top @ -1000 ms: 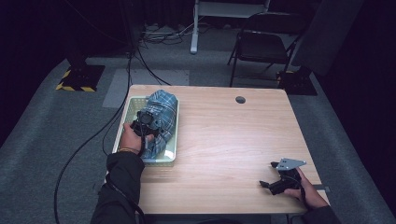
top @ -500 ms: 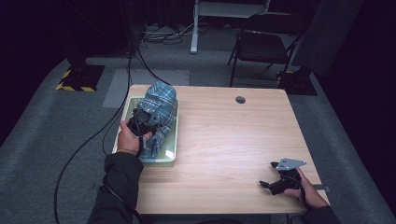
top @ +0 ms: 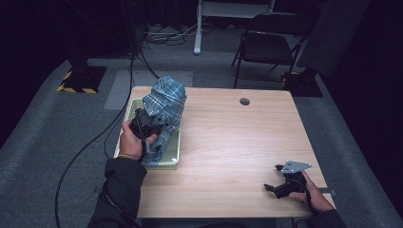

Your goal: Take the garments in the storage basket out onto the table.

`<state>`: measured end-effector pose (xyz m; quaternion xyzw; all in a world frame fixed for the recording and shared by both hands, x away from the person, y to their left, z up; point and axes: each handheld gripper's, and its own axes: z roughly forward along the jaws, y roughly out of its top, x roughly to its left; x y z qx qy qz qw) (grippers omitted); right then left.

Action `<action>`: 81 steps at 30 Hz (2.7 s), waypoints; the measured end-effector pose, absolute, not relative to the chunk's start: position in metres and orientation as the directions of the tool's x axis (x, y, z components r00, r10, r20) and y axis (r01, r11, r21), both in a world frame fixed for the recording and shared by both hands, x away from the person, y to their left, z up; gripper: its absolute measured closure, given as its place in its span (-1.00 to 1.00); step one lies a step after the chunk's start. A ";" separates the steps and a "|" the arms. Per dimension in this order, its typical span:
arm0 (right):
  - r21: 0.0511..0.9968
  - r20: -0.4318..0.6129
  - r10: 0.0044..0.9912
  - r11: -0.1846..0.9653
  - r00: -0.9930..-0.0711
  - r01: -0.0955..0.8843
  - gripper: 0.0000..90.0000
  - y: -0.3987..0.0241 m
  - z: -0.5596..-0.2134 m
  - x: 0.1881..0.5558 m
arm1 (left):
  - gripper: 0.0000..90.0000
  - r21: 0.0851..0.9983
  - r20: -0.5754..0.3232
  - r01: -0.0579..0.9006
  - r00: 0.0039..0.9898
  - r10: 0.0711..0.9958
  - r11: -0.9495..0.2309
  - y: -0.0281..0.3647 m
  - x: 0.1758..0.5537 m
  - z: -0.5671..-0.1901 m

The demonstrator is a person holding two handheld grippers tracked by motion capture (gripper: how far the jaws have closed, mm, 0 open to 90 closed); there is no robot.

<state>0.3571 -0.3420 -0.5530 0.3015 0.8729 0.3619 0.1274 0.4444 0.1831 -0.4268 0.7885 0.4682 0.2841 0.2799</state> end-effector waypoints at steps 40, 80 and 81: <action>0.709 -0.004 0.619 0.556 -0.786 0.434 -0.99 -0.342 -0.553 0.357 | 0.09 0.700 0.222 0.481 0.556 0.801 -0.528 0.109 0.423 -0.388; 0.709 -0.004 0.618 0.556 -0.786 0.434 -0.99 -0.342 -0.553 0.357 | 0.07 0.646 0.079 0.506 0.701 0.709 -0.572 0.020 0.420 -0.398; 0.709 -0.005 0.618 0.556 -0.786 0.434 -0.99 -0.342 -0.553 0.357 | 0.07 0.644 0.079 0.506 0.702 0.708 -0.574 0.018 0.420 -0.399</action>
